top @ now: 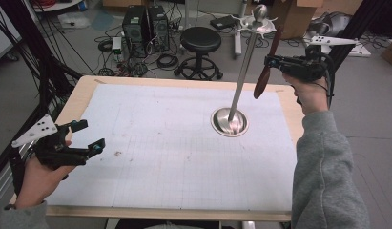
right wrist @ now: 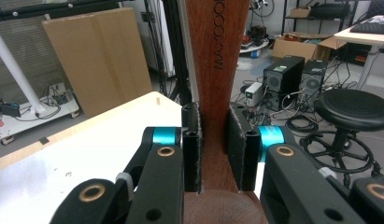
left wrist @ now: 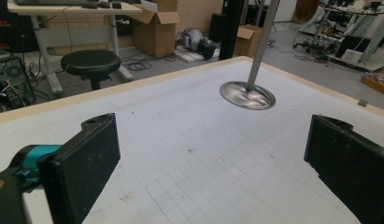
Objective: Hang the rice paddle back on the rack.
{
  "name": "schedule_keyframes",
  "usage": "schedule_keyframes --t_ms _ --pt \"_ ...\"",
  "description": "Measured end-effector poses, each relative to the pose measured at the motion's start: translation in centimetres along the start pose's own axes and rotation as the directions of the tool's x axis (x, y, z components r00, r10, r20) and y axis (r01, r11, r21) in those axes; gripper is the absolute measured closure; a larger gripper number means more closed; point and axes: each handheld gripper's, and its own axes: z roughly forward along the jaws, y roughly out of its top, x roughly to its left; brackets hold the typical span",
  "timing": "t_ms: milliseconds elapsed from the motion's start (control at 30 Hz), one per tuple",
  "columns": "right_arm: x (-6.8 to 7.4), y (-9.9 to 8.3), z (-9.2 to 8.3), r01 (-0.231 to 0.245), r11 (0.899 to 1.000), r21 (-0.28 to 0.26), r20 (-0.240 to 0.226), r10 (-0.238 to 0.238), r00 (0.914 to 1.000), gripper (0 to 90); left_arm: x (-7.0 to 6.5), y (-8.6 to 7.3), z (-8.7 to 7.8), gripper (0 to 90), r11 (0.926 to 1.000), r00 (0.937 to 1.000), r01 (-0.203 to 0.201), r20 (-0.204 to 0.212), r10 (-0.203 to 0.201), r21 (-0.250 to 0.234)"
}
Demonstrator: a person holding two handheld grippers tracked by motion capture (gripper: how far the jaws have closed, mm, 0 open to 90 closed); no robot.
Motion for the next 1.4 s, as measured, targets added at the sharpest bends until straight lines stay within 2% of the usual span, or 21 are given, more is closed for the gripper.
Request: schedule_keyframes --t_ms 333,667,733,933,1133,1233,1400 --pt "0.0 -0.3 0.6 -0.007 1.0 -0.005 -0.009 0.007 0.9999 77.4 0.1 0.0 -0.1 4.0 1.0 1.0 0.003 -0.001 -0.003 0.001" --pt "0.0 -0.4 0.8 0.005 1.0 -0.024 0.009 -0.005 1.0 76.9 0.0 -0.1 0.0 3.9 1.0 1.0 0.002 0.003 -0.002 0.009" --pt "0.0 -0.6 0.9 -0.014 0.999 -0.031 -0.005 0.014 0.9999 76.4 0.0 -0.1 0.1 4.0 0.9999 1.0 0.005 0.002 -0.005 0.01" --pt "0.0 -1.0 0.8 0.004 0.999 -0.053 0.037 -0.002 0.9993 74.0 0.0 -0.2 0.2 3.9 0.9999 1.0 0.006 0.003 -0.006 0.011" --pt "-0.2 -1.5 0.7 0.016 0.999 -0.051 0.082 -0.012 0.9966 62.4 0.1 -0.3 0.5 3.9 0.9998 1.0 0.008 0.006 -0.008 0.02" --pt "-0.2 -1.6 0.6 0.019 0.999 -0.051 0.125 -0.012 0.9921 47.9 0.2 -0.3 0.8 3.9 0.9998 0.9999 0.01 0.009 -0.01 0.019" --pt "0.0 -1.7 0.5 0.042 0.998 -0.047 0.154 -0.034 0.9874 31.7 0.4 -0.3 0.9 3.9 0.9997 0.9999 0.012 0.009 -0.012 0.02"
